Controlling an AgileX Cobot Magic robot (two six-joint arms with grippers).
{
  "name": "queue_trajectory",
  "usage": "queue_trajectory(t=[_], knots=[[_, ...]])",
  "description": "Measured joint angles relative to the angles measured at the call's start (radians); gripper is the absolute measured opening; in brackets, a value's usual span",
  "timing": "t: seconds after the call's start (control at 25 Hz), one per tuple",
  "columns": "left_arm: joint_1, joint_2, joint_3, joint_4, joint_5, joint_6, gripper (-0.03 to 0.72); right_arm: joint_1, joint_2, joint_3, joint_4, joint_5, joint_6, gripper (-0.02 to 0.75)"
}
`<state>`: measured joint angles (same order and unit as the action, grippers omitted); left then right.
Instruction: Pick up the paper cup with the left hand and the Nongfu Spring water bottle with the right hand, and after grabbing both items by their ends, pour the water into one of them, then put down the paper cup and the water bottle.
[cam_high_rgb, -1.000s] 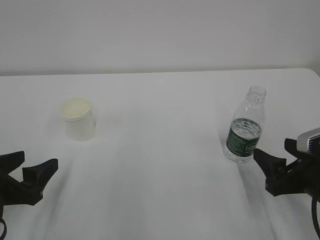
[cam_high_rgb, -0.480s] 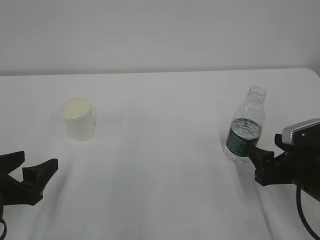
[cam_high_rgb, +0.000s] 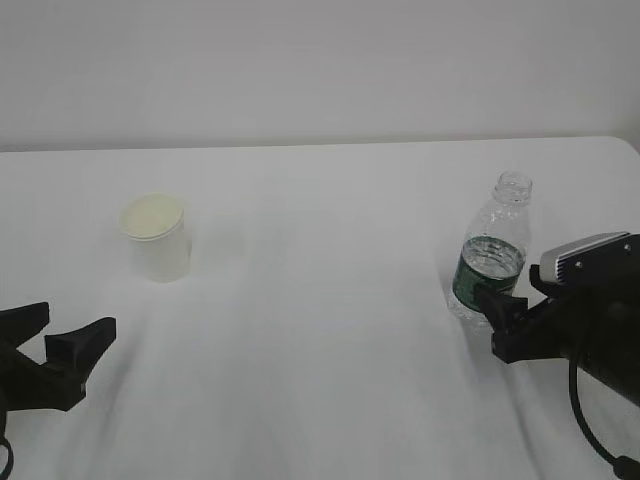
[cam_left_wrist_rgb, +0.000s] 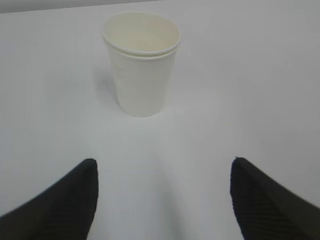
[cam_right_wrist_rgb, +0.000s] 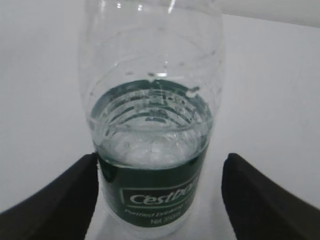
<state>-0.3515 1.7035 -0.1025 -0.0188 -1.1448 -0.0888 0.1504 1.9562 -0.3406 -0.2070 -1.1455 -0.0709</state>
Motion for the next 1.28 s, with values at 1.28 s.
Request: queue_trajectory(t=[1.28], knots=[[0.000, 0.000, 0.000, 0.000, 0.000, 0.000, 0.588, 0.000, 0.137, -0.193, -0.013, -0.002, 0.000, 0.574]])
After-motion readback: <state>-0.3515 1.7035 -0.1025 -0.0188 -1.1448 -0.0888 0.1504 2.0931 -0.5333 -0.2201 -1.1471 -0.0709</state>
